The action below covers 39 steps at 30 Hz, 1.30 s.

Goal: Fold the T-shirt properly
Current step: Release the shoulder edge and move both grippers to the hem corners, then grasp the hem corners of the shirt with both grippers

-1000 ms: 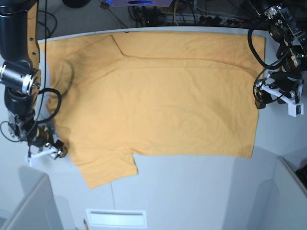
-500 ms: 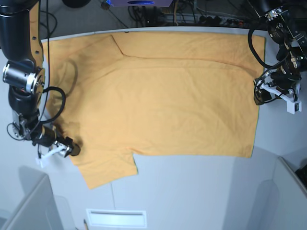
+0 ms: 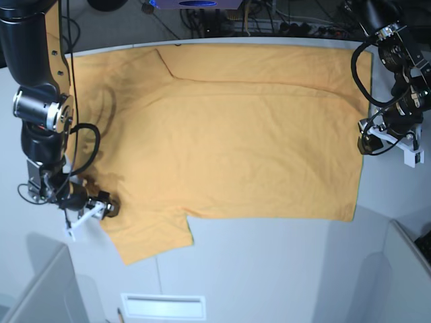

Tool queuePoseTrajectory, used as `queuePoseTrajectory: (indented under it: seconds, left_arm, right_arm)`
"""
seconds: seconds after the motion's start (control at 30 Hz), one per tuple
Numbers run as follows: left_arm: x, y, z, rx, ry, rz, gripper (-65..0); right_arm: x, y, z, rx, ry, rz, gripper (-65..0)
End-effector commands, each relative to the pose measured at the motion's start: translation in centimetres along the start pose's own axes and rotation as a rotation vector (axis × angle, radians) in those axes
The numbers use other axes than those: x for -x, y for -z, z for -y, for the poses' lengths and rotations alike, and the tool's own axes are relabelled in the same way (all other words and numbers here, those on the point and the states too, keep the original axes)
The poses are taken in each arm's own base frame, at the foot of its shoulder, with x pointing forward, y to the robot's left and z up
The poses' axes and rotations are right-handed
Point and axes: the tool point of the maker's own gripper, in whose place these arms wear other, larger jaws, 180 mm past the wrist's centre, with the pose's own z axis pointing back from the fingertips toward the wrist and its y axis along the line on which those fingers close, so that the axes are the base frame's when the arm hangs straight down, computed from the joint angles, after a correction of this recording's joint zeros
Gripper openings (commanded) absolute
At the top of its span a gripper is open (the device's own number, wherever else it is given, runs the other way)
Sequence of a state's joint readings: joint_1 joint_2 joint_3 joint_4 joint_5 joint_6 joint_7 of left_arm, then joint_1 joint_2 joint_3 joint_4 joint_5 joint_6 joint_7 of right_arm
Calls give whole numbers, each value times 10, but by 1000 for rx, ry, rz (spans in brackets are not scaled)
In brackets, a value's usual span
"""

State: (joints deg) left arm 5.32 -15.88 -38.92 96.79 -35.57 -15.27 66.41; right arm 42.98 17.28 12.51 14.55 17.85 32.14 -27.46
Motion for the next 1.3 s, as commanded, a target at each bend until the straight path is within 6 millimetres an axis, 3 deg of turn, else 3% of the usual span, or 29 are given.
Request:
queuePoseTrajectory:
  seconds: [0.0,0.27,0.33,0.47,0.57,0.7,0.9,1.27]
  left_arm:
    - [-22,0,1,8,19,51,-158]
    - [-52,30,5,44,25,13,-158]
    - [-61,35,2,45,5,16,-158]
    - [-80,56,-3,-10,13,20,-158]
    - [-85,85,8,-60,122,-19,-158]
    - [-97,112,22,-29,108,-13,-158]
    - [-116,137,34,-26,124,2,-158]
    - [-115,168,30,-40,32,-1,-158]
  right_arm:
    - [-2,-5,7,26,-12,-29,-321]
    - [-9,-5,13,62,1,12,-338]
    - [-9,-5,15,74,9,12,-417]
    - [-9,-5,15,77,11,14,-650]
    - [-9,-5,15,75,14,16,-650]
    - [-9,-5,15,77,11,12,-650]
    - [-8,-5,16,77,12,9,-650]
    - [-7,-5,16,77,12,6,-650]
